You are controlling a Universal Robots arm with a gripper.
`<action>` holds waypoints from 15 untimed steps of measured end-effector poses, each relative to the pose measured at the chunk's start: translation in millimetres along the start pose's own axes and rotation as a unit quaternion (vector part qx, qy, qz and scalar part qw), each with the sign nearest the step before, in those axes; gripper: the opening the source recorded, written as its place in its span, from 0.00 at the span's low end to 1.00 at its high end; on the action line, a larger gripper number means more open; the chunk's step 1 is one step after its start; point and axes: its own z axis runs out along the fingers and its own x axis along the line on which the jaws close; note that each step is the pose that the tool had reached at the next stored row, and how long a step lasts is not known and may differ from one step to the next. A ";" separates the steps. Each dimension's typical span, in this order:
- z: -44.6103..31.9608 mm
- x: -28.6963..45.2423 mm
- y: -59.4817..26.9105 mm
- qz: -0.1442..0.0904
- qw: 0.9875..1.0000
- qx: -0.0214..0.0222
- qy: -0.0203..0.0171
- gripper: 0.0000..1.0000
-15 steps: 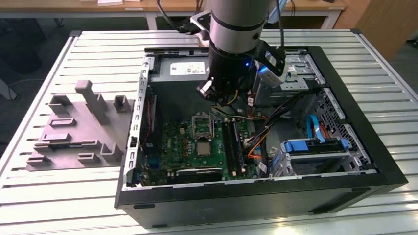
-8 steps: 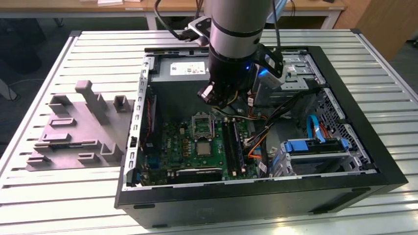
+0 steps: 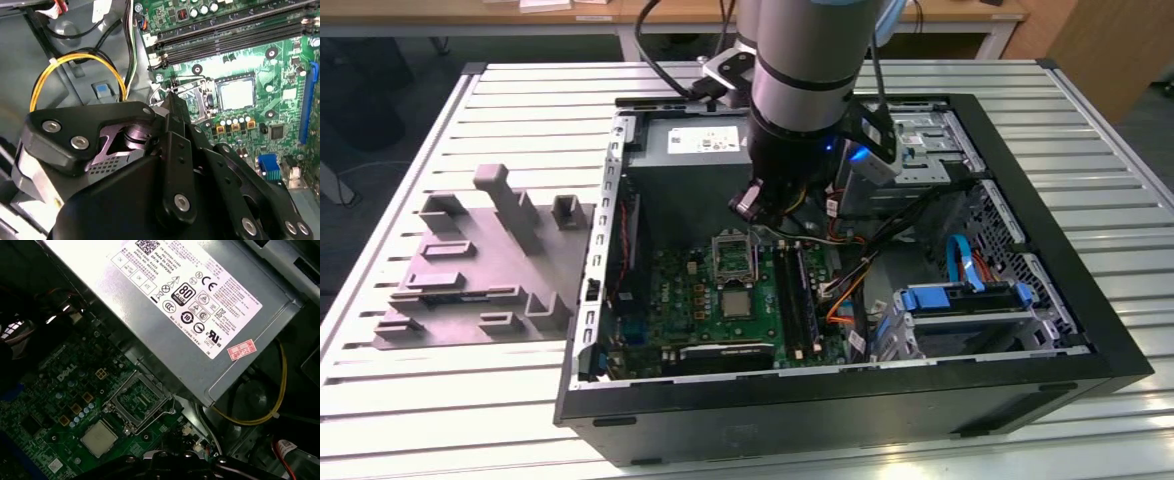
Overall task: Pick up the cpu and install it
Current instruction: 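Close the cpu cover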
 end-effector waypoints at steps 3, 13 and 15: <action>1.5 -1.1 -1.4 -0.002 1.000 -0.006 -0.006 0.11; 11.4 -2.5 -4.3 -0.051 0.999 -0.011 -0.001 0.11; 12.0 -2.8 -4.6 -0.051 0.999 -0.011 -0.001 0.11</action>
